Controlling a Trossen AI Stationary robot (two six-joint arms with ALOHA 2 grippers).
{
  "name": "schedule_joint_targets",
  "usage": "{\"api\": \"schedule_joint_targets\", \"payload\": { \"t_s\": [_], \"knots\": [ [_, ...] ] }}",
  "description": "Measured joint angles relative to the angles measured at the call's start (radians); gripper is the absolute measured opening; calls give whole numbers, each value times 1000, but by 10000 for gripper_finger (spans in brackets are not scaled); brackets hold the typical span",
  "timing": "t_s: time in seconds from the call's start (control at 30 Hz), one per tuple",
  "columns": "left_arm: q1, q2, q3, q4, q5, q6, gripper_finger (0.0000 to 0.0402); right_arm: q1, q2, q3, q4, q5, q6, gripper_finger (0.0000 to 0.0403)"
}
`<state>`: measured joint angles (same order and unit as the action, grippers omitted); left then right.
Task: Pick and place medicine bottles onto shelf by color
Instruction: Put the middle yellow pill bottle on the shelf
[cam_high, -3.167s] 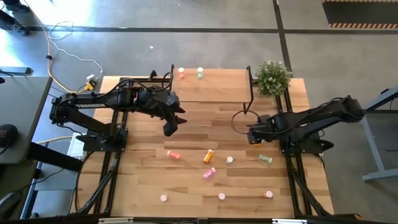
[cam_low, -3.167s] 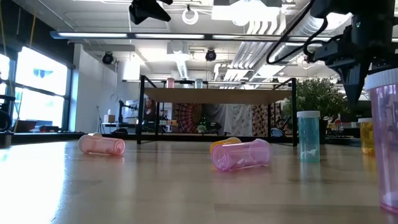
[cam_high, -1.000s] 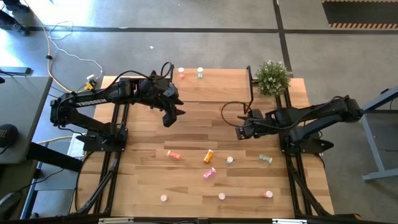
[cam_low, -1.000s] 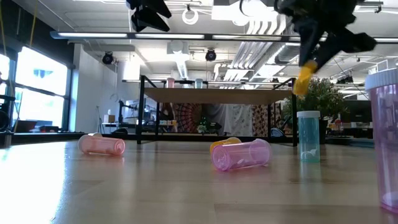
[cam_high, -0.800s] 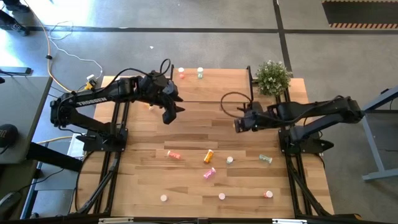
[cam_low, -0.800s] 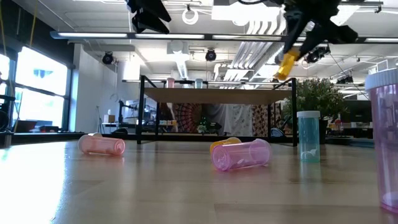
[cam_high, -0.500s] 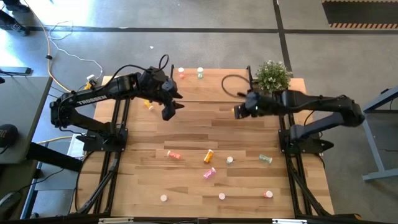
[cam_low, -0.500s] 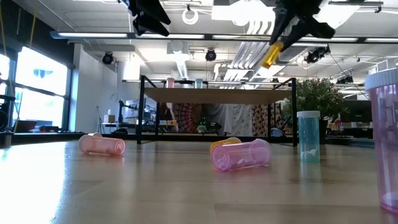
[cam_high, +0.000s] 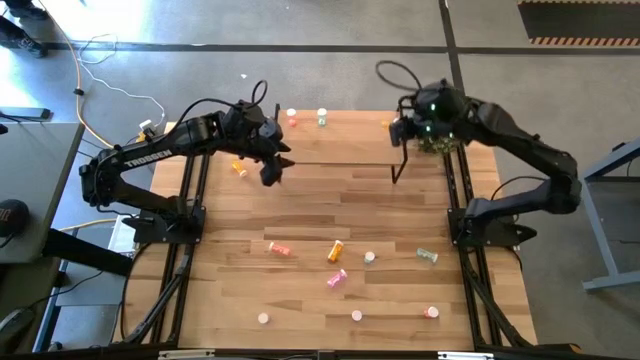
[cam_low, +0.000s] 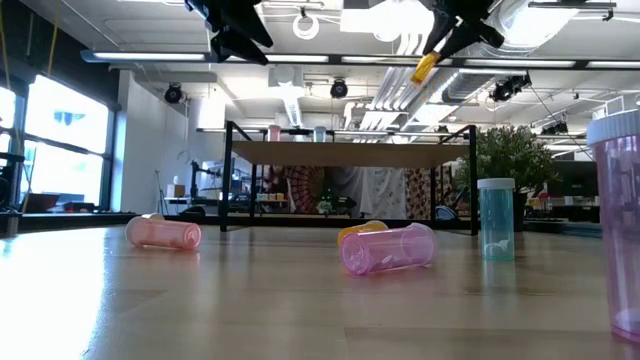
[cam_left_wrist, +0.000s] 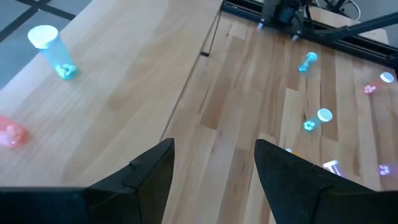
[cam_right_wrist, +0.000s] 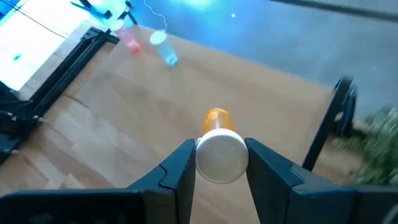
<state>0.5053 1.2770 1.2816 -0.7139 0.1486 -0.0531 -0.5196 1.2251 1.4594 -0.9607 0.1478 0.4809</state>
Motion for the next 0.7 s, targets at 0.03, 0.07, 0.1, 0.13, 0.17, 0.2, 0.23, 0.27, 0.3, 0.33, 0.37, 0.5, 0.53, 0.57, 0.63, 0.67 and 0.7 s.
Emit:
{"api": "schedule_joint_targets", "payload": {
  "t_s": [0.03,0.07,0.1,0.13,0.17,0.2,0.23,0.27,0.3,0.33,0.37,0.5,0.53,0.57,0.63,0.67,0.7],
  "knots": [
    [3,0,0,0,0,-9,213,-24,15,20,0,-22,-35,114],
    [6,0,0,0,0,-22,213,-46,33,43,0,-40,-69,114],
    [7,0,0,0,-1,-34,213,-66,52,67,-7,-57,-103,114],
    [9,0,0,0,-1,-42,213,-86,74,92,-21,-69,-132,114],
    [11,0,0,0,-2,-48,213,-105,99,123,-41,-78,-161,114],
    [12,0,0,0,-2,-49,213,-122,123,153,-65,-84,-189,114],
    [12,0,0,0,-2,-54,213,-138,148,183,-89,-94,-216,114],
    [12,0,0,0,-2,-60,213,-152,174,215,-120,-99,-242,114],
    [12,0,0,0,-2,-68,213,-164,199,245,-154,-100,-270,114],
    [12,0,0,0,-3,-74,213,-175,226,274,-184,-104,-298,114],
    [12,0,0,0,-2,-76,213,-184,252,302,-213,-107,-324,114],
    [12,0,0,0,-3,-92,213,-215,354,407,-332,-140,-421,114],
    [12,0,0,0,-2,-94,213,-220,377,427,-355,-143,-447,114],
    [12,0,0,0,-2,-99,213,-222,399,445,-375,-145,-471,114],
    [12,0,0,0,-2,-103,213,-223,440,476,-405,-145,-514,114],
    [11,0,0,0,-2,-103,213,-223,458,487,-414,-145,-534,114],
    [11,0,0,0,-2,-105,213,-225,474,495,-423,-145,-550,114]
  ]
}}
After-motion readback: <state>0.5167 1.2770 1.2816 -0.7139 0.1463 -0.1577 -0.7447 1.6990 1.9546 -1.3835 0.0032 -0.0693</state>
